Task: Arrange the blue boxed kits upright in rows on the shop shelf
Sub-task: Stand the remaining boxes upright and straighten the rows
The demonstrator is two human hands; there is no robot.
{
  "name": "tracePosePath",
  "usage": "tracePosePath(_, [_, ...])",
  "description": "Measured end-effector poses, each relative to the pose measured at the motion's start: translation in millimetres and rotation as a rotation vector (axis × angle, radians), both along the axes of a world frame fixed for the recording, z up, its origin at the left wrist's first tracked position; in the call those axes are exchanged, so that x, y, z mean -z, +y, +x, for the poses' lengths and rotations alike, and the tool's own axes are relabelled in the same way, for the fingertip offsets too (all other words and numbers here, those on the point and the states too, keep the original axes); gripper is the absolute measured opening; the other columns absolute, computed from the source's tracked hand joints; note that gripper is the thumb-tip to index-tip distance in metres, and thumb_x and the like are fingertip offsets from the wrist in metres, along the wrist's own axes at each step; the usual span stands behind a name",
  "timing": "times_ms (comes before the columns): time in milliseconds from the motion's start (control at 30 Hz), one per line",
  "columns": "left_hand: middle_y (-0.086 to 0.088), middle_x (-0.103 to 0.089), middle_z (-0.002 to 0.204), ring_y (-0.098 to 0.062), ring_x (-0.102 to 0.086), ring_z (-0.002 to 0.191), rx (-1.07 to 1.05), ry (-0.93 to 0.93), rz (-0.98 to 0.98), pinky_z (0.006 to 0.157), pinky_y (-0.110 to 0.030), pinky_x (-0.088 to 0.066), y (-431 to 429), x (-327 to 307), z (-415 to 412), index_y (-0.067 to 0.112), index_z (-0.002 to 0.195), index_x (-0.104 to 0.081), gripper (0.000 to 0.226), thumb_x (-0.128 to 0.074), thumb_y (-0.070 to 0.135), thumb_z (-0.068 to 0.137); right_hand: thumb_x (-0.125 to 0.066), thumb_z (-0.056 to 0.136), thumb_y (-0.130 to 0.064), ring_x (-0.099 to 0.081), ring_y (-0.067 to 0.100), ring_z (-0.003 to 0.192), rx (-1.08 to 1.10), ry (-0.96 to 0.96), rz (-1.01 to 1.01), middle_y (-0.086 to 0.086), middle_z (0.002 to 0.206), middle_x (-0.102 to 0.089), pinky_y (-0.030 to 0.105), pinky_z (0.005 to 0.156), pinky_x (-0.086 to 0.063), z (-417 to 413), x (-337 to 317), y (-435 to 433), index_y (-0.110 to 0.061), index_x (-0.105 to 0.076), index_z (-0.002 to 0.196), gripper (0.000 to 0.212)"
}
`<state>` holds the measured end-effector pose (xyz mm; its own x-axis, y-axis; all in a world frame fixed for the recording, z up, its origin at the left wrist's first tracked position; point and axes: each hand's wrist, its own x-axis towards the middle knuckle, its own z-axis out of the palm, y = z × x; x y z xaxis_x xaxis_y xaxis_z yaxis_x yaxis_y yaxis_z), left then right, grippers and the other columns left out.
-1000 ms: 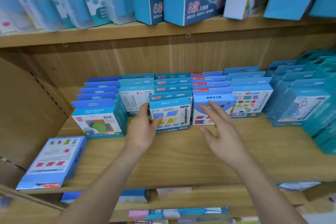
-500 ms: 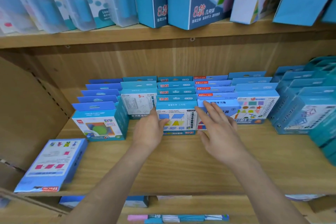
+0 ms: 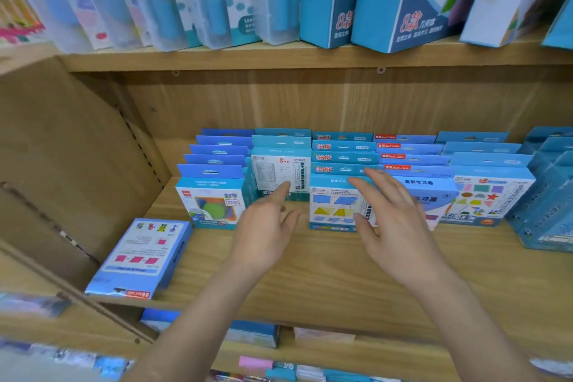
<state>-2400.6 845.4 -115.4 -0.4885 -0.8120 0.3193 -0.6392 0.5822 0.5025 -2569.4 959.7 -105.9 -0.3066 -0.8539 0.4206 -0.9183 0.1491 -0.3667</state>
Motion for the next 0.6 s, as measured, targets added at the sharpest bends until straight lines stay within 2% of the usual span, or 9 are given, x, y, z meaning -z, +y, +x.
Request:
tracePosePath(67, [0.003,-0.067,0.109,-0.013,-0.062,0.091,0.015,0.067,-0.019,0.073,-0.023,-0.043,6,-6,31,0.025,0.134,-0.052,0.044,-0.059,0.031,0.091,-0.064,0.085,-0.015,-0.038,0.022,0.133,-0.064,-0.021,-0.042,0.001,0.145,-0.044,0.047,0.098,-0.037,17,-2,-7,-0.02,-0.053,0.132,0.049])
tracePosePath(167, [0.003,-0.07,0.105,-0.013,-0.064,0.088,0.01,0.094,-0.065,0.075,-0.027,-0.05,6,-3,86,0.022,0.113,-0.068,0.026,-0.061,0.027,0.089,-0.06,0.086,-0.015,-0.044,0.019,0.129,-0.19,-0.064,-0.08,0.0,0.14,-0.05,0.041,0.104,-0.038,46,-1,-21,-0.019,-0.056,0.129,0.043])
tracePosePath(200, [0.005,-0.072,0.101,-0.01,-0.063,0.085,-0.004,0.096,-0.083,0.073,-0.027,-0.049,3,1,105,0.021,0.106,-0.071,0.023,-0.059,0.028,0.087,-0.061,0.087,-0.014,-0.042,0.015,0.129,-0.227,-0.089,-0.063,-0.002,0.14,-0.049,0.033,0.108,-0.033,57,0,-25,-0.019,-0.056,0.13,0.043])
tracePosePath(267, [0.008,-0.072,0.092,-0.006,-0.061,0.082,-0.04,0.092,-0.061,0.07,-0.025,-0.047,-2,5,142,0.02,0.094,-0.072,0.025,-0.054,0.034,0.085,-0.061,0.089,-0.013,-0.038,0.008,0.129,-0.283,-0.145,-0.013,-0.006,0.142,-0.046,0.013,0.106,-0.019,78,2,-32,-0.021,-0.054,0.132,0.044])
tracePosePath(300, [0.01,-0.072,0.091,-0.006,-0.061,0.083,-0.051,0.085,-0.036,0.071,-0.026,-0.048,-4,6,160,0.022,0.091,-0.072,0.029,-0.05,0.039,0.084,-0.06,0.09,-0.014,-0.039,0.006,0.128,-0.305,-0.172,0.006,-0.009,0.142,-0.045,0.01,0.105,-0.019,89,2,-36,-0.023,-0.054,0.132,0.043])
tracePosePath(400, [0.011,-0.069,0.109,-0.008,-0.061,0.102,-0.068,-0.042,0.037,0.087,-0.023,-0.047,-14,17,209,0.025,0.105,-0.069,0.038,-0.057,0.047,0.077,-0.059,0.09,-0.015,-0.047,0.006,0.123,-0.38,-0.245,0.018,-0.012,0.136,-0.05,0.026,0.107,-0.037,118,7,-48,-0.024,-0.057,0.129,0.04])
tracePosePath(500, [0.006,-0.047,0.141,-0.013,-0.043,0.131,-0.011,-0.297,0.111,0.107,-0.02,-0.031,-23,35,245,0.023,0.134,-0.051,0.068,-0.074,0.04,0.072,-0.06,0.089,-0.011,-0.054,0.007,0.115,-0.429,-0.281,0.007,-0.011,0.127,-0.058,0.035,0.098,-0.046,142,13,-58,-0.024,-0.061,0.124,0.037])
tracePosePath(533, [0.003,-0.044,0.144,-0.016,-0.042,0.133,0.008,-0.361,0.1,0.108,-0.023,-0.029,-25,40,253,0.022,0.137,-0.049,0.072,-0.077,0.035,0.072,-0.061,0.088,-0.01,-0.056,0.007,0.111,-0.434,-0.294,0.003,-0.011,0.124,-0.06,0.035,0.097,-0.047,148,15,-61,-0.024,-0.062,0.122,0.037])
tracePosePath(600, [-0.002,-0.055,0.135,-0.021,-0.055,0.122,0.034,-0.41,-0.018,0.102,-0.03,-0.04,-29,48,261,0.019,0.128,-0.058,0.057,-0.075,0.026,0.075,-0.062,0.087,-0.009,-0.059,0.007,0.104,-0.438,-0.318,-0.006,-0.013,0.119,-0.062,0.034,0.094,-0.049,160,18,-65,-0.025,-0.064,0.118,0.034])
